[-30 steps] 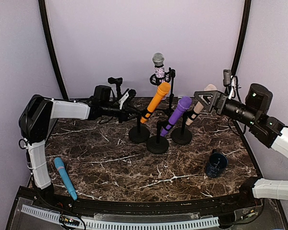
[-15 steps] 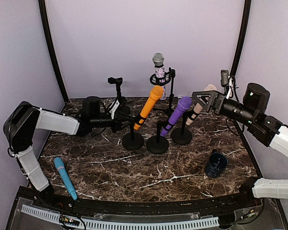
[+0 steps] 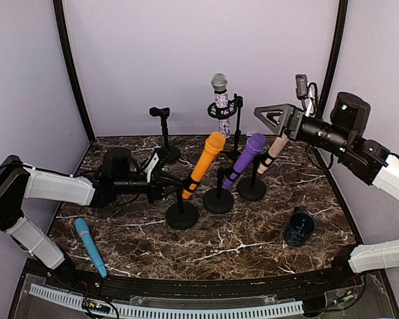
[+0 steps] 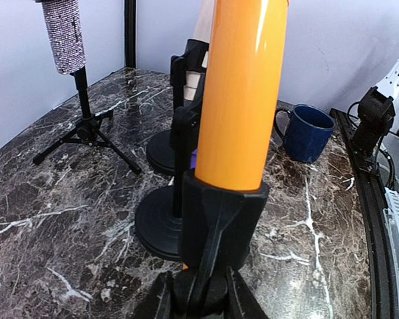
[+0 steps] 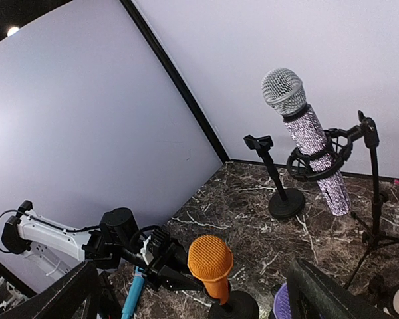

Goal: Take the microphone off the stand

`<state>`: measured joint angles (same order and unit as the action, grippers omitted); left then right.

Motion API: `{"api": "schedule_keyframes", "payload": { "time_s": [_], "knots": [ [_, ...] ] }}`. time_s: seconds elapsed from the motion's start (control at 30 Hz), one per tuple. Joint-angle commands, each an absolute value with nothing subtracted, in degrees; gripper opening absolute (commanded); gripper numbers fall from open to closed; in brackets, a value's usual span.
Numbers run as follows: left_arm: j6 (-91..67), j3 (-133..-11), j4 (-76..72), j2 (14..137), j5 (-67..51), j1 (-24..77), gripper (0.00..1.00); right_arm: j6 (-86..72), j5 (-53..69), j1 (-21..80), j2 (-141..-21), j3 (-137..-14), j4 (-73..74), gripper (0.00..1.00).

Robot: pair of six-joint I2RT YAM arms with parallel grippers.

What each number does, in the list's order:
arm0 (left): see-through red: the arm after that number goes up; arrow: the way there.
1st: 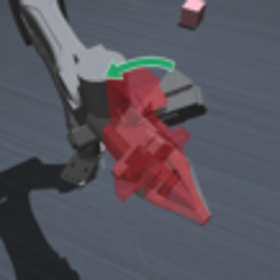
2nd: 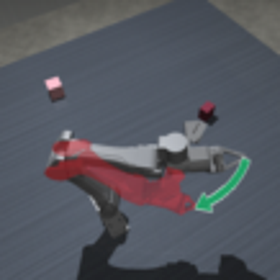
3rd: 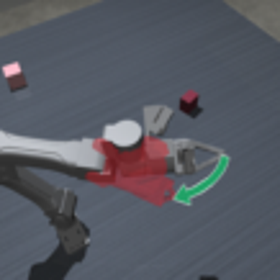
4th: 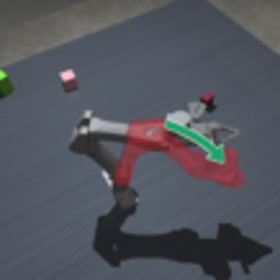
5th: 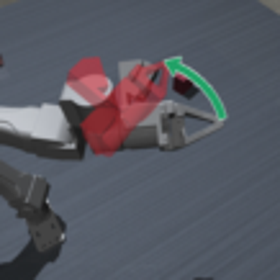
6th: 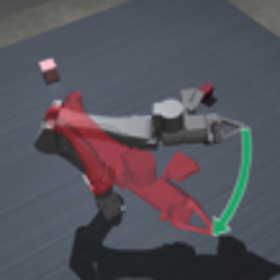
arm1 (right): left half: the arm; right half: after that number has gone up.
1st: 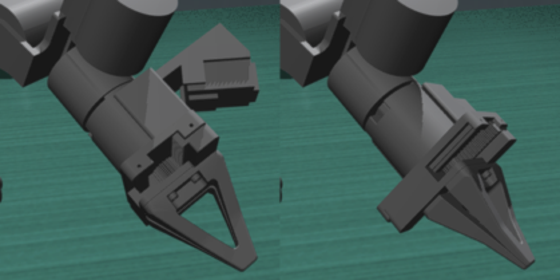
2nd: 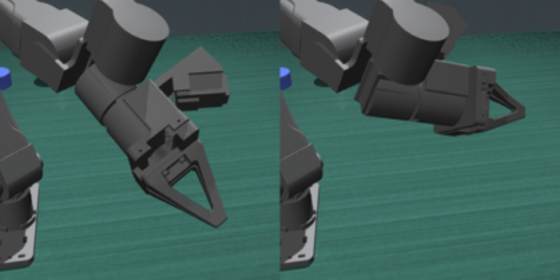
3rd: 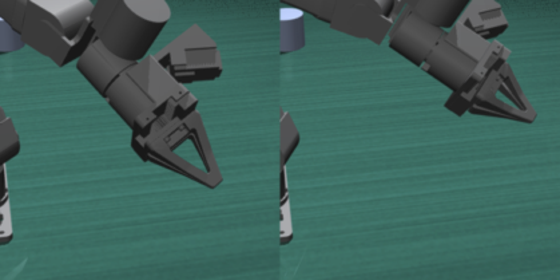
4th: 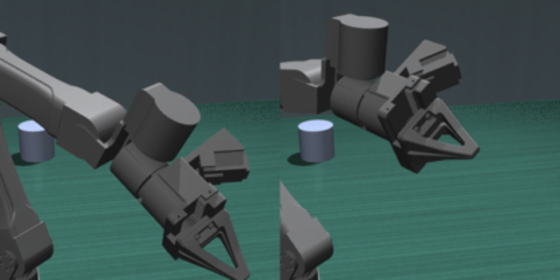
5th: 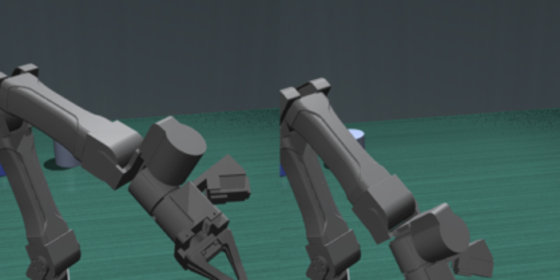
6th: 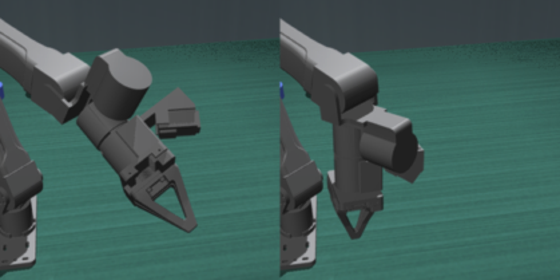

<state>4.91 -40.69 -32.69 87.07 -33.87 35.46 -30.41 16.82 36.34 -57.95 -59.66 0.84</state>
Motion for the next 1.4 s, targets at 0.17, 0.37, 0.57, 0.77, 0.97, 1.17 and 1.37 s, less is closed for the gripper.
{"api": "schedule_keyframes", "payload": {
  "time_s": [0.17,0.37,0.57,0.77,0.97,1.17,1.37],
  "knots": [
    [0.3,-34.9,-34.1,78.2,-30.8,42.0,0.0,-30.9,8.8,43.8,-65.3,-69.9,8.4,0.99],
    [0.3,-33.4,-32.9,76.9,-27.1,45.3,0.0,-32.2,-1.4,51.8,-71.2,-73.0,11.8,0.99],
    [0.8,-32.3,-33.6,76.8,-25.1,46.1,0.0,-34.9,-11.8,57.7,-75.3,-73.8,14.0,0.99],
    [0.8,-32.0,-34.2,77.3,-25.2,46.3,0.0,-37.3,-14.1,59.2,-76.7,-72.4,12.3,0.99],
    [0.3,-31.9,-34.2,77.3,-24.8,46.4,0.0,-39.5,-12.0,60.8,-79.2,-71.3,9.9,0.97],
    [0.3,-32.0,-33.8,77.2,-24.5,46.6,0.0,-40.1,-12.0,61.6,-80.3,-71.1,9.9,0.95],
    [0.3,-32.3,-33.5,77.4,-24.6,46.8,0.0,-40.4,-12.6,62.0,-81.1,-70.9,9.8,0.84]
  ]
}}
